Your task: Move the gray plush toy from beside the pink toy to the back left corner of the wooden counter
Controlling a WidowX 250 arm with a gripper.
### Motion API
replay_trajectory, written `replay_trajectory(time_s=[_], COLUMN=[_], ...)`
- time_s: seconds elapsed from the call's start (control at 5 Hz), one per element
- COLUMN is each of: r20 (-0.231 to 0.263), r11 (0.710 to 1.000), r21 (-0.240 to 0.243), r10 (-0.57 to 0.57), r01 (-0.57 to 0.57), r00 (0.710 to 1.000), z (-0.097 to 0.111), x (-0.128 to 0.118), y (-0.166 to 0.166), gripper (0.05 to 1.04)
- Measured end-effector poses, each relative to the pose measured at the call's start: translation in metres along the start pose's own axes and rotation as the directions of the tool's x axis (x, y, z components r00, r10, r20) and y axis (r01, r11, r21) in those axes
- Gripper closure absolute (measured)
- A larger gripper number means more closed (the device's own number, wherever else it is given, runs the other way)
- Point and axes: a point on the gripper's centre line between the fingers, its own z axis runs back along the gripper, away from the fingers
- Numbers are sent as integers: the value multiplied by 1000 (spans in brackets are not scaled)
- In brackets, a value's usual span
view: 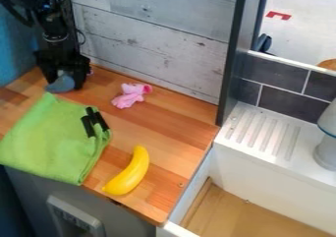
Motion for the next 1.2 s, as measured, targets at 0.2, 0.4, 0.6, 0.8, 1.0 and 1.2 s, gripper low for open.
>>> replay_trajectory(time_s=[0.2,0.4,0.6,0.8,1.0,1.2], r20=[60,220,285,260,207,126], r11=[1000,999,998,995,977,947], r21=[19,47,58,41,-10,-55], r10=[0,-7,-38,-99,-207,-307], r01=[-1,-3,23,91,213,316], r00=[998,975,958,960,956,943], z=[36,81,98,104,109,110], x=[-12,-11,-9,-27,-45,-62], y=[0,-4,-15,-40,-85,-111], gripper=[76,81,82,82,82,82])
